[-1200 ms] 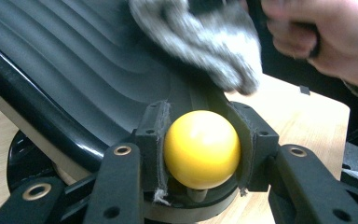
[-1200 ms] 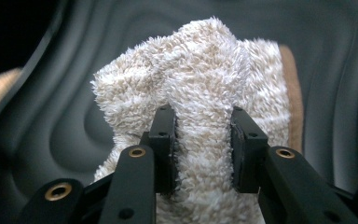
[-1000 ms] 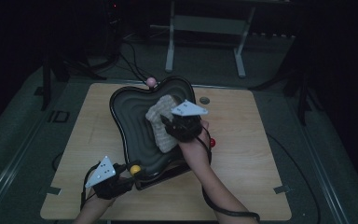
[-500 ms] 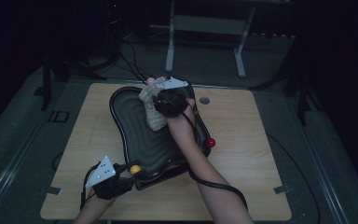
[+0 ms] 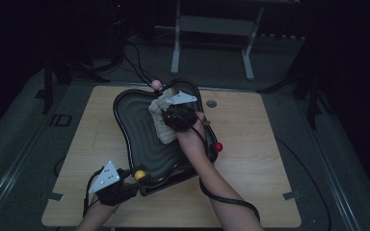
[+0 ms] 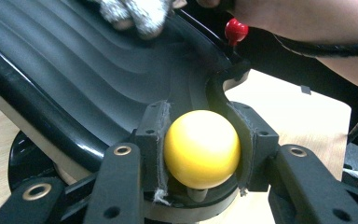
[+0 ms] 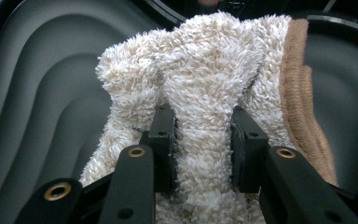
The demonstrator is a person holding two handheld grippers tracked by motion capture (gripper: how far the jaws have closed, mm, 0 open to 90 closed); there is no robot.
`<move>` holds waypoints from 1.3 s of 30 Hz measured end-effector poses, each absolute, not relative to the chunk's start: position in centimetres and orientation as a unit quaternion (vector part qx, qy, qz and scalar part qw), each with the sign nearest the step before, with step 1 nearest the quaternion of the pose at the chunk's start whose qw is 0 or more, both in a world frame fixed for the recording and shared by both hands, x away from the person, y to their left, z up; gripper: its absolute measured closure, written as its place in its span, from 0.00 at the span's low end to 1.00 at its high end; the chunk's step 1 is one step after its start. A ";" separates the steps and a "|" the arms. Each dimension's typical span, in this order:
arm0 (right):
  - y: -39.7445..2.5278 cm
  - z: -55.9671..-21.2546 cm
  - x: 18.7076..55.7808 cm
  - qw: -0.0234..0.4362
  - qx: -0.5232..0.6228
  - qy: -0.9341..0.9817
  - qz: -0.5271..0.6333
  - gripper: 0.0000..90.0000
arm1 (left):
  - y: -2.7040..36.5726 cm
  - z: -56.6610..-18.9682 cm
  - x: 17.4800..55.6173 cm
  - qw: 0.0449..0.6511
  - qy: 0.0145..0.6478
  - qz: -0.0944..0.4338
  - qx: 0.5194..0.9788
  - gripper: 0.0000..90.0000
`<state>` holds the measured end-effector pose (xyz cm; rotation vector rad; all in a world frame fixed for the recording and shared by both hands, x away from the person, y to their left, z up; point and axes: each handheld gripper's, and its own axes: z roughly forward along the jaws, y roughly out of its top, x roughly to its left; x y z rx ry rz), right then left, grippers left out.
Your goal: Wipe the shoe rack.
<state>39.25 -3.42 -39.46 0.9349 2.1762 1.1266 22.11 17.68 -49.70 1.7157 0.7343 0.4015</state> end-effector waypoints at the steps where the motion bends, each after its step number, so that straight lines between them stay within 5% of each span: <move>1: -3.5 -39.6 39.0 0.258 0.341 0.803 0.415 0.74 | 17.7 -49.7 22.1 0.578 0.314 0.172 0.733 0.66; 39: -7.9 -44.1 32.2 0.263 0.326 0.808 0.414 0.75 | 17.6 -49.7 22.1 0.578 0.315 0.173 0.733 0.66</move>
